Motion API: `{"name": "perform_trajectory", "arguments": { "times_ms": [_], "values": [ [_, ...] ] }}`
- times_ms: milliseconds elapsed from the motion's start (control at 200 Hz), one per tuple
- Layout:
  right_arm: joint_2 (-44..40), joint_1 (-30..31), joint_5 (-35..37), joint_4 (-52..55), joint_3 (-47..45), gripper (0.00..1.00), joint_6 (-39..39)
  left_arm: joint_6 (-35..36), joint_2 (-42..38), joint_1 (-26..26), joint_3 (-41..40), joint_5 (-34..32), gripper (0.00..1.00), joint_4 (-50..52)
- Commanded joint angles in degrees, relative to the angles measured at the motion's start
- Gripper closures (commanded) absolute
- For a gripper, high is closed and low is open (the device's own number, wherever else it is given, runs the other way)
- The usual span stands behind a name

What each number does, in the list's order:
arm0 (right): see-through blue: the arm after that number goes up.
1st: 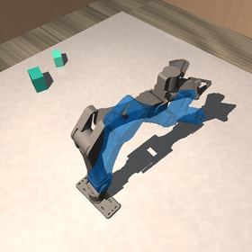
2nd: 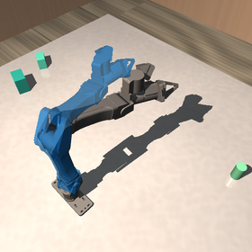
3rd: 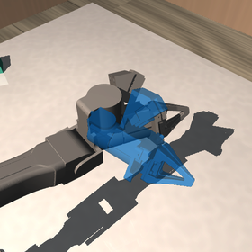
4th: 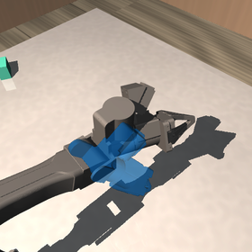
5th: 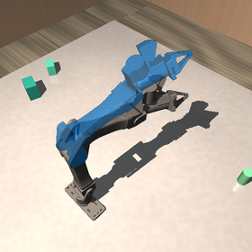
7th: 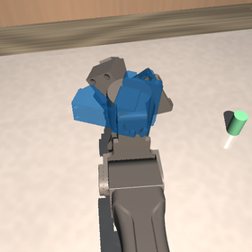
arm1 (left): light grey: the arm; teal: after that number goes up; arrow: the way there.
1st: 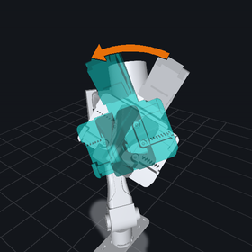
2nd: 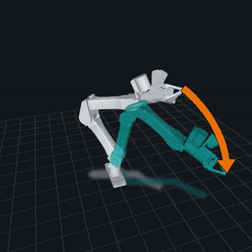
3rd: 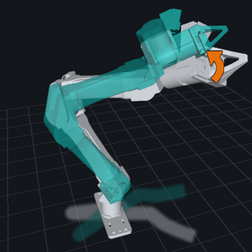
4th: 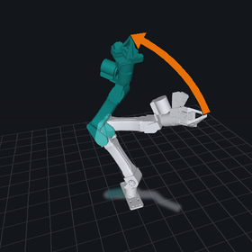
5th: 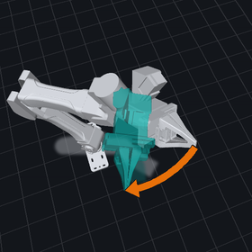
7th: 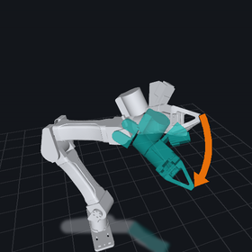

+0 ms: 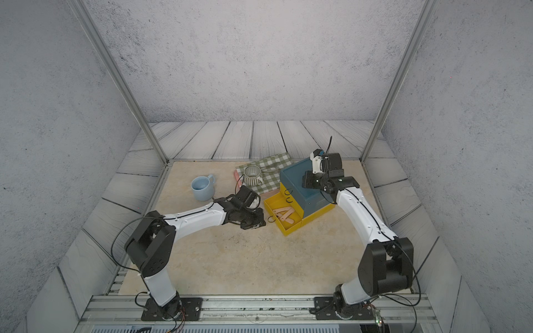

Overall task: Place the fruit knives into the drawer by color
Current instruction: Close the drawer in the storage box.

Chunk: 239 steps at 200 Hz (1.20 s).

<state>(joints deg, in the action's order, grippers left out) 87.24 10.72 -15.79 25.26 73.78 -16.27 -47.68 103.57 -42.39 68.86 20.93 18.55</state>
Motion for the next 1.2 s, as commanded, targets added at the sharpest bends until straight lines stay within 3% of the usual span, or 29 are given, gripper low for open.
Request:
{"name": "perform_trajectory", "arguments": {
  "times_ms": [0, 1191],
  "values": [
    [7.3, -0.1, 7.1, 28.4, -9.0, 1.0, -0.3, 1.0, 1.7, 0.2, 2.1, 0.7, 1.0, -1.4],
    [8.3, -0.2, 4.9, 27.7, -9.6, 0.98, -0.3, -5.7, 16.2, -2.3, 15.7, 3.6, 1.0, -8.9]
  ]
}}
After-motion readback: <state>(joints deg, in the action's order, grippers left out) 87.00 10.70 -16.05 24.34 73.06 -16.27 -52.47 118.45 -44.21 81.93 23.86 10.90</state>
